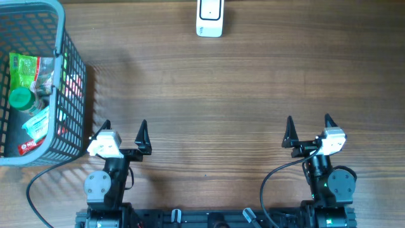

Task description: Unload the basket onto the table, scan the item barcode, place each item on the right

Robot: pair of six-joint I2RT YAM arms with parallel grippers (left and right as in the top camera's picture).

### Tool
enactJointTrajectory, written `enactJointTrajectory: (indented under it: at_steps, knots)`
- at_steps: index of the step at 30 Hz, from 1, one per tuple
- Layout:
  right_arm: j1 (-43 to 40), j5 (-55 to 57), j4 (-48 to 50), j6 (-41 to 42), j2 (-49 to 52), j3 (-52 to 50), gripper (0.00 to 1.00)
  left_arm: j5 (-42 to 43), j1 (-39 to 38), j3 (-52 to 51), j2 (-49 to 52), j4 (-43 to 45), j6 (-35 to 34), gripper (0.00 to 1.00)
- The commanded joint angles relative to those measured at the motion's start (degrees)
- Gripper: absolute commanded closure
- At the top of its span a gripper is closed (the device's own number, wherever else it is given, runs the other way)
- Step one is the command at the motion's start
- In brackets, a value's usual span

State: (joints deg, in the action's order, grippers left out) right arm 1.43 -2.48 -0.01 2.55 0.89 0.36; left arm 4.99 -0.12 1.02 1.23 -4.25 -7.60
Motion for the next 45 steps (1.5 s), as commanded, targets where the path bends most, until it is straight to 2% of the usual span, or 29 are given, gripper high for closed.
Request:
enactJointTrajectory:
  at_steps: [1, 9, 13, 16, 22, 24, 31, 33, 39, 43, 44, 45]
  knots:
    - [0.3, 1.0, 0.2, 0.5, -0.6, -0.1, 0.0, 0.5, -0.2, -0.7, 0.3, 0.3, 1.1, 0.0]
    - [0.3, 1.0, 0.2, 0.5, -0.6, -0.1, 0.0, 0.9, -0.2, -0.7, 0.4, 0.8, 1.0, 0.0]
    - [0.3, 1.0, 0.2, 0.5, -0.6, -0.1, 0.0, 9.6, -0.2, 1.4, 0.4, 1.1, 0.9, 0.0]
    - [0.3, 1.0, 0.2, 0.5, -0.6, -0.1, 0.0, 13.1, -0.2, 5.6, 0.9, 0.5, 0.9, 0.0]
    - [0.3, 1.0, 0.2, 0.5, -0.6, 0.0, 0.0, 18.1, -0.2, 22.4, 14.6, -6.9, -0.4, 0.0]
    - [0.3, 1.0, 0.2, 0.5, -0.6, -0.1, 0.0, 19.0, -0.2, 31.7, 23.7, -12.2, -0.8, 0.0]
    - [0.3, 1.0, 0.2, 0.5, -0.6, -0.1, 0.0, 19.0, -0.2, 67.4, 50.4, -43.8, -0.2, 0.0]
    - [0.3, 1.0, 0.2, 0.5, -0.6, 0.0, 0.0, 18.1, -0.1, 71.0, 55.1, -51.1, -0.2, 0.0]
    - [0.3, 1.0, 0.2, 0.5, -0.6, 0.0, 0.0, 17.2, -0.1, 74.7, 59.8, -51.6, -0.8, 0.0]
    - [0.3, 1.0, 0.2, 0.5, -0.6, -0.1, 0.0, 5.7, -0.1, 87.1, 63.2, -56.2, -6.1, 0.0]
    - [0.3, 1.0, 0.2, 0.5, -0.6, 0.0, 0.0, 1.2, 0.0, 92.8, 64.9, -58.9, -8.0, 0.0]
    - [0.3, 1.0, 0.2, 0.5, -0.6, -0.1, 0.0, -5.7, 1.8, 103.4, 69.1, -64.4, -11.8, 0.0]
